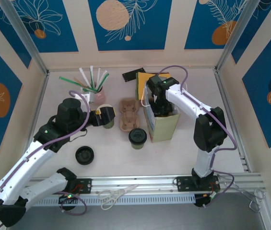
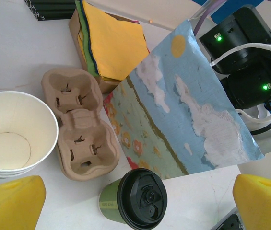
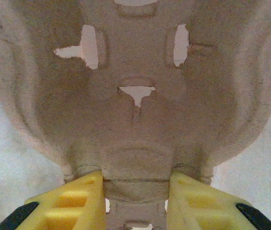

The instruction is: Pack the takeout coffee

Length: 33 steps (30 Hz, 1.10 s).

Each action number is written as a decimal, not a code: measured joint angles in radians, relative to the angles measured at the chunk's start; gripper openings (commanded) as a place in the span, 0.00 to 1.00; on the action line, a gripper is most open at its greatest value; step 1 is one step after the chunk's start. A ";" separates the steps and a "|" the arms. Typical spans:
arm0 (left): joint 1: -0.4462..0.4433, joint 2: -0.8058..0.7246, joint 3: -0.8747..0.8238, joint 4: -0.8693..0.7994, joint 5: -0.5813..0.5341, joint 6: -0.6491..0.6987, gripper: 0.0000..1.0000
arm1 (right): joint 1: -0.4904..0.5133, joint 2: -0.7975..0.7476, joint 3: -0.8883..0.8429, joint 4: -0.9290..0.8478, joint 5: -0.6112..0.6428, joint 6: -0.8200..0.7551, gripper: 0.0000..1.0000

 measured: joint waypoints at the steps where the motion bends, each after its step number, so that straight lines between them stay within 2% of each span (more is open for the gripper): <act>1: 0.000 0.000 0.000 0.000 0.000 0.000 1.00 | 0.000 0.003 -0.002 0.003 0.000 0.002 0.31; 33: 0.000 -0.010 0.000 -0.008 0.000 0.000 1.00 | 0.002 0.029 -0.092 0.103 -0.011 0.035 0.31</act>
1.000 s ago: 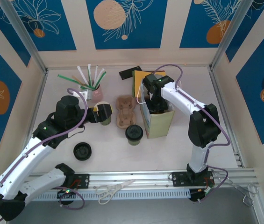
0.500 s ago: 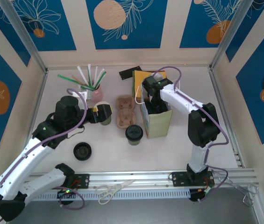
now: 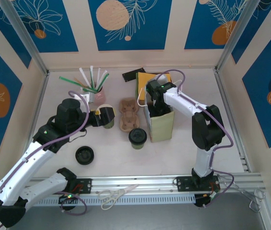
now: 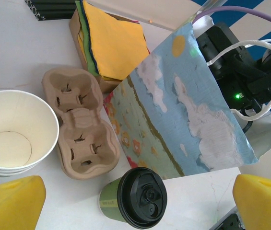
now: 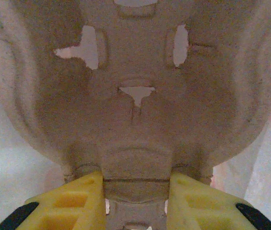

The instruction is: Pack the takeout coffee

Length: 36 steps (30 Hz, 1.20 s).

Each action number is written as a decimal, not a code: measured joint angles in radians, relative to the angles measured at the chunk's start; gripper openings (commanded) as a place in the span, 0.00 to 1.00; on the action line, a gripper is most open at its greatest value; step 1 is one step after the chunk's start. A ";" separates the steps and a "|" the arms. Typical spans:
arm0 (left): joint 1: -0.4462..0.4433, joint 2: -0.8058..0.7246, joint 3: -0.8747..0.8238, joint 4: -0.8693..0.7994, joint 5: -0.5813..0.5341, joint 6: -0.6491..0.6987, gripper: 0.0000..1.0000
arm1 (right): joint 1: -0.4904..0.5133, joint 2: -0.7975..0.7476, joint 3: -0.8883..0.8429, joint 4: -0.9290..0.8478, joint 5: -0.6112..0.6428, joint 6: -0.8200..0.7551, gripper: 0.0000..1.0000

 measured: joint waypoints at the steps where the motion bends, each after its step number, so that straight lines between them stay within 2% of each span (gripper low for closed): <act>1: 0.000 -0.002 0.000 0.000 0.000 0.000 1.00 | 0.001 0.002 0.000 0.002 0.000 0.002 0.31; 36: 0.000 -0.006 0.000 0.000 -0.001 0.000 1.00 | 0.007 0.015 -0.099 0.097 0.000 0.028 0.31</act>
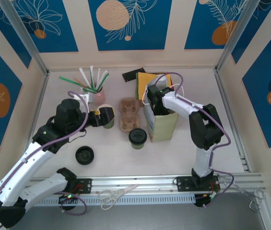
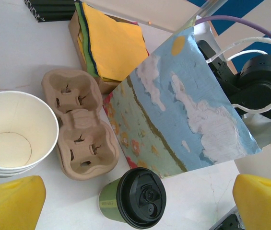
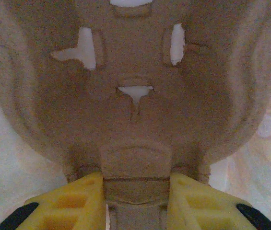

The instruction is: Pack the takeout coffee

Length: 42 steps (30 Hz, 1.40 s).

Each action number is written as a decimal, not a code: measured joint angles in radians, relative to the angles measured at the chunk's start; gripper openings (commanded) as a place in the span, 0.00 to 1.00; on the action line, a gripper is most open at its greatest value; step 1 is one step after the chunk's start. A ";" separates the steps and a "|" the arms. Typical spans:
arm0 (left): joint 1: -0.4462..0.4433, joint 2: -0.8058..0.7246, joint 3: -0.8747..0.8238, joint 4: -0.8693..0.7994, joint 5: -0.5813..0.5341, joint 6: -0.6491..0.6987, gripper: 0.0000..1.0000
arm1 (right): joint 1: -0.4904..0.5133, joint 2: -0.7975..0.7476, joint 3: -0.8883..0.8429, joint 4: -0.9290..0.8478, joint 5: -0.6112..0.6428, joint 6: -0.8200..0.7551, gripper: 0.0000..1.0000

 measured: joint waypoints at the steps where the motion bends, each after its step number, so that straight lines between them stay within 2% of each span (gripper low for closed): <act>1: 0.000 0.000 0.000 0.000 0.000 0.000 1.00 | 0.000 0.000 0.000 0.000 0.000 0.000 0.32; 22: 0.000 -0.003 0.000 0.000 0.000 -0.003 1.00 | 0.002 0.012 0.000 -0.002 0.001 0.000 0.34; 34: 0.000 -0.003 0.000 0.000 -0.002 -0.003 1.00 | 0.002 0.013 0.000 -0.002 0.003 0.000 0.46; 42: 0.000 -0.003 0.000 0.000 -0.002 -0.003 1.00 | 0.002 0.013 0.006 -0.014 0.005 0.000 0.47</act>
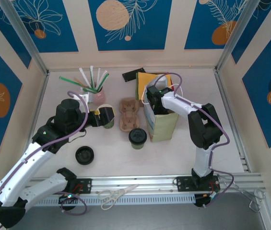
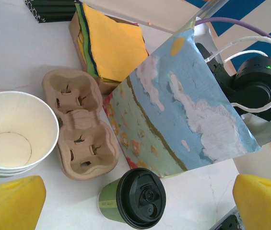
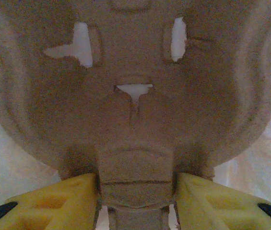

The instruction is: Pack the takeout coffee

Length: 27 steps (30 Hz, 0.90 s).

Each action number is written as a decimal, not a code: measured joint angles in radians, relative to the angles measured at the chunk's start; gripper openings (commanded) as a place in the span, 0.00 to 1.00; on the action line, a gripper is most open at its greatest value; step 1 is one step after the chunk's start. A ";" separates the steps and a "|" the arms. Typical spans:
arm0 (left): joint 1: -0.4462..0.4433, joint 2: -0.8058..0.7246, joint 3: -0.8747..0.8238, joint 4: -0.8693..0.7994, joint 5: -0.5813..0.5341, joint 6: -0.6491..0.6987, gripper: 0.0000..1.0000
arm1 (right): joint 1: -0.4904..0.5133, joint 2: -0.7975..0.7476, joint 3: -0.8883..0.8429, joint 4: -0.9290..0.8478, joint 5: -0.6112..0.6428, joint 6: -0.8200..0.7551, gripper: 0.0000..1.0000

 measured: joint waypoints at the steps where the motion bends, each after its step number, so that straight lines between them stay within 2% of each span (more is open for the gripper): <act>1: 0.000 0.000 0.000 0.000 0.000 0.000 1.00 | 0.000 0.000 0.002 -0.004 0.000 0.000 0.49; 13: 0.000 0.000 0.000 0.000 0.000 0.000 1.00 | 0.000 -0.017 0.029 -0.088 0.000 0.008 0.56; 27: 0.000 0.000 0.000 0.000 0.000 0.000 1.00 | 0.000 -0.063 0.099 -0.147 0.004 0.029 0.59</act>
